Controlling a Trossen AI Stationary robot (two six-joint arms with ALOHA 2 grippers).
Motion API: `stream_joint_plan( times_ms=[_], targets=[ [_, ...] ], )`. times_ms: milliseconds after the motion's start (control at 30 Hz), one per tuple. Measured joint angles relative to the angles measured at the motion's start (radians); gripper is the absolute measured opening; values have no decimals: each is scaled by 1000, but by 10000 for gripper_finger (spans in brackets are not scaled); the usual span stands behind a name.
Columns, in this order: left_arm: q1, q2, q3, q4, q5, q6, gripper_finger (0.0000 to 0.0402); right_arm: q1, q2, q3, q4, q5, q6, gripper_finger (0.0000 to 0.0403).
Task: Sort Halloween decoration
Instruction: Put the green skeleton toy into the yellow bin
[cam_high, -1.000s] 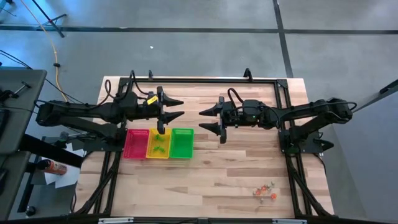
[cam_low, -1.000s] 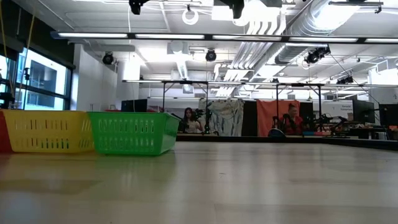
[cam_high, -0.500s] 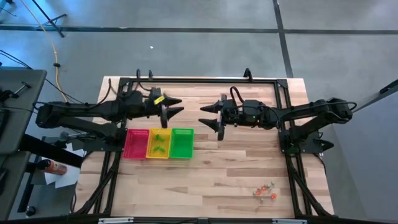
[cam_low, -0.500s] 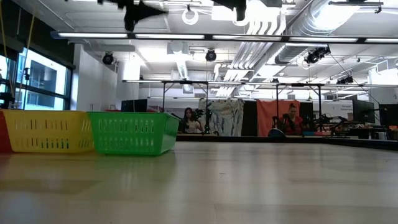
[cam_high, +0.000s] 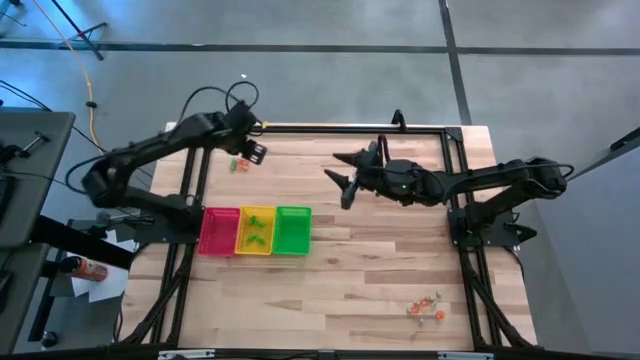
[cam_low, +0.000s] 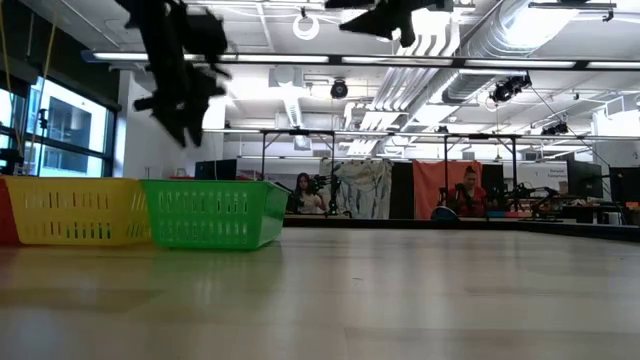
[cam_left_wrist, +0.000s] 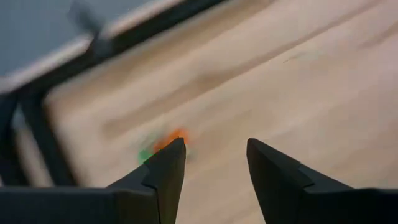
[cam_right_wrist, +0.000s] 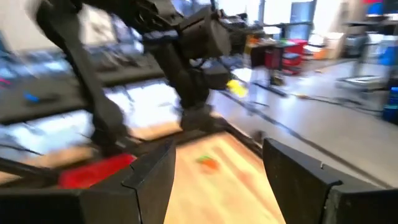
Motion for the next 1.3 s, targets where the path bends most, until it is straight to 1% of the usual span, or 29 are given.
stream_joint_plan(
  times_ms=[67, 167, 300, 467, 600, 733, 800, 933, 1167, 1300],
  targets=[
    [46, 59, -11, -46, -7, -79, 155, -22, 0, 0, -56, 3, -26, 236],
    [89, 131, -45, -53, -8, -168, 150, -55, 0, 0, -154, -1, -45, 236],
    [107, 202, -79, -52, -9, -278, 143, -100, 0, 0, -286, -3, -45, 236],
    [106, 268, -108, -27, -62, -355, 128, -154, 0, 0, -378, -10, -45, 236],
    [107, 314, -126, 20, -62, -376, 117, -190, 0, 0, -385, -60, -36, 236],
    [111, 366, -131, 46, -63, -378, 109, -216, 0, 0, -385, -99, 33, 236],
    [118, 391, -131, 50, -63, -378, 107, -223, 0, 0, -386, -104, 66, 236],
    [136, 415, -128, 52, -63, -378, 106, -224, 0, 0, -386, -104, 76, 236],
    [181, 416, -127, 66, -37, -361, 105, -224, 0, 0, -385, -105, 79, 236],
    [182, 418, -127, 76, -55, -368, 87, -224, 0, 0, -385, -103, 79, 236]
  ],
)
